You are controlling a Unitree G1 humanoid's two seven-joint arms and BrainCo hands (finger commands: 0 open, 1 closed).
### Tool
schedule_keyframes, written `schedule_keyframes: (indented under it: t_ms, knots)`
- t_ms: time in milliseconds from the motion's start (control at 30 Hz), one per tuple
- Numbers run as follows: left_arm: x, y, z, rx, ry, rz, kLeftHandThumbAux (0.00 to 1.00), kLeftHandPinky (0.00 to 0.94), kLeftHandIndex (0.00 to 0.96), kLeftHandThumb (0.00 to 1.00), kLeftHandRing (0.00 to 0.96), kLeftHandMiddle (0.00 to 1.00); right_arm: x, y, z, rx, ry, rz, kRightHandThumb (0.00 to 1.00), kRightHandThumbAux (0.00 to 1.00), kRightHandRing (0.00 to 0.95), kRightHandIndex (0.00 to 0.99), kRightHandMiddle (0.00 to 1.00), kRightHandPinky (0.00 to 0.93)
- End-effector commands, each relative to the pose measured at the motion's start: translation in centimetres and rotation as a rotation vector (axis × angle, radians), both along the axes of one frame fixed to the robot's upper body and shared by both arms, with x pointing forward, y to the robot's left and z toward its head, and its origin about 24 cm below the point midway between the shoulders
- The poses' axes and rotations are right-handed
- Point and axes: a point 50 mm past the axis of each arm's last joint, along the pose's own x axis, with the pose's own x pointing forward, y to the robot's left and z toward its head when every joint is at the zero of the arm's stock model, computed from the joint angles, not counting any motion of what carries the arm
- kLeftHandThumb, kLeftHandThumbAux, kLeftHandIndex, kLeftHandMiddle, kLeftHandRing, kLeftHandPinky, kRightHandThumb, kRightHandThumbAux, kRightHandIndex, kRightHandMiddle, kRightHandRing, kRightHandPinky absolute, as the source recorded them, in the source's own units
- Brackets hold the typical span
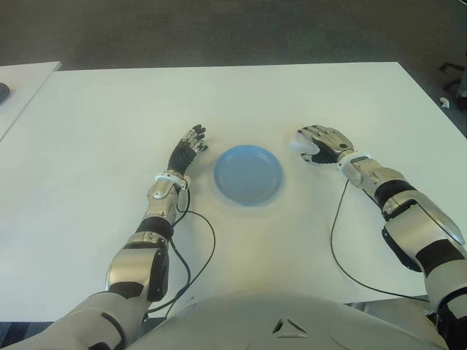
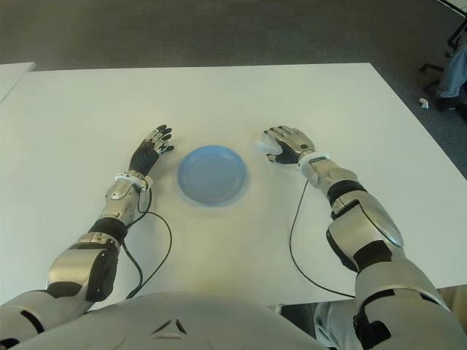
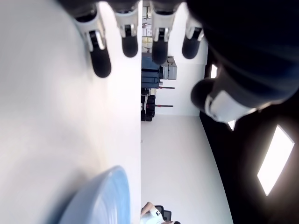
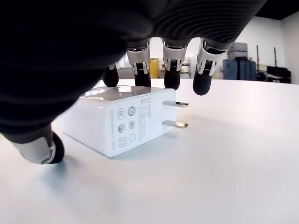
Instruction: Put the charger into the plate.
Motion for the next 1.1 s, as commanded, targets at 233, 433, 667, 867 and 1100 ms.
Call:
schedule_keyframes:
  t_ms: [233, 433, 667, 867, 1100]
  knots:
    - [-0.8, 0.1, -1.5, -0.006, 0.1, -0.013, 0.585, 0.059, 0.109, 0.0, 0.077, 0.105, -5.2, -3.5, -3.8, -0.147, 0.178, 0.095, 0.0, 0.565, 0.0, 0.0, 0.0, 0.0]
    - [-0.7, 0.1, -1.5, -0.012, 0.102, -0.014, 0.584, 0.065, 0.111, 0.0, 0.078, 0.105, -6.5, -4.1, -3.6, -0.1, 0.15, 0.142, 0.0, 0.563, 0.0, 0.0, 0.0, 0.0]
    - [-0.7, 0.2, -1.5, -0.013, 0.104, -0.013, 0.589, 0.074, 0.112, 0.0, 0.086, 0.112, -7.1, -4.0, -3.4, -0.065, 0.119, 0.146, 0.0, 0.553, 0.0, 0.0, 0.0, 0.0]
    - [-0.7, 0.2, -1.5, -0.014, 0.104, -0.015, 0.589, 0.074, 0.114, 0.0, 0.087, 0.114, -7.7, -3.7, -3.1, -0.035, 0.091, 0.166, 0.0, 0.531, 0.0, 0.0, 0.0, 0.0]
    - [-0.7, 0.4, -1.5, -0.014, 0.108, -0.018, 0.589, 0.076, 0.111, 0.0, 0.091, 0.116, -8.1, -3.1, -2.1, 0.015, 0.044, 0.189, 0.0, 0.495, 0.0, 0.0, 0.0, 0.0]
